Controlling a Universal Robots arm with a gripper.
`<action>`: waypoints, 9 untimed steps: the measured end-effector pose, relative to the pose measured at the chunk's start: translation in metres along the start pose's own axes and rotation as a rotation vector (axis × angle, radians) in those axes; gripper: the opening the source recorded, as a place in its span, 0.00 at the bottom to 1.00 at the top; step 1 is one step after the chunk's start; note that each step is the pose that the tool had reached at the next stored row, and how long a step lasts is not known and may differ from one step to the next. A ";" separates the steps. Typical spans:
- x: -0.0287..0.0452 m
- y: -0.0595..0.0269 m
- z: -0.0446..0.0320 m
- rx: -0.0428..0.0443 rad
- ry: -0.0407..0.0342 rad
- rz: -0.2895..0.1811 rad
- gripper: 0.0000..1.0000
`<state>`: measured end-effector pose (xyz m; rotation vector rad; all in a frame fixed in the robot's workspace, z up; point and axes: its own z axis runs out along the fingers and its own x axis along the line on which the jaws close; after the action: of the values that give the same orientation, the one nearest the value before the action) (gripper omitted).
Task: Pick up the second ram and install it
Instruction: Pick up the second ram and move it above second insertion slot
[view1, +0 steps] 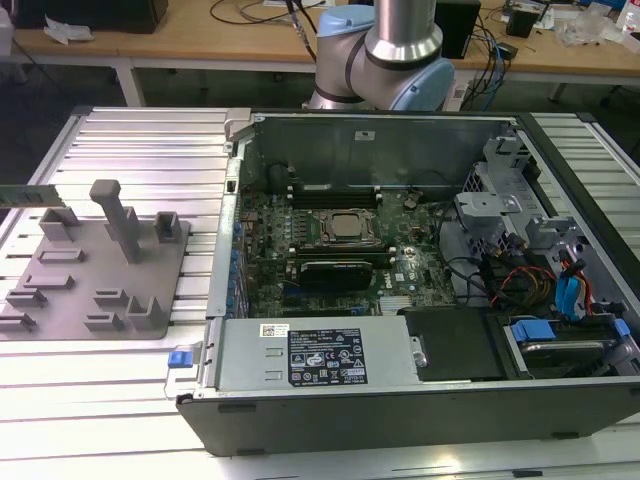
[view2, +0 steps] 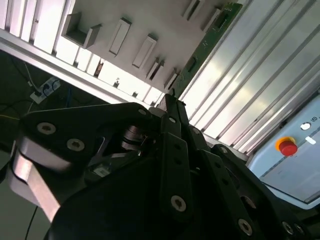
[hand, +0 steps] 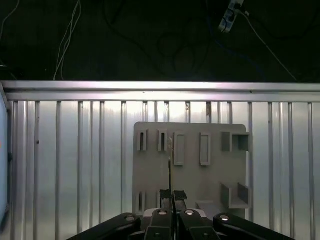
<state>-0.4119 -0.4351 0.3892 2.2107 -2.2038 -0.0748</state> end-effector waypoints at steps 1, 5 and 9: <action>-0.0002 0.0002 -0.0035 0.0000 0.0000 0.000 0.10; -0.0005 0.0008 -0.0167 -0.0001 0.0001 0.000 0.10; -0.0010 0.0014 -0.0284 -0.0001 0.0001 0.000 0.10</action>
<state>-0.4119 -0.4347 0.4177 2.2108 -2.2034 -0.0748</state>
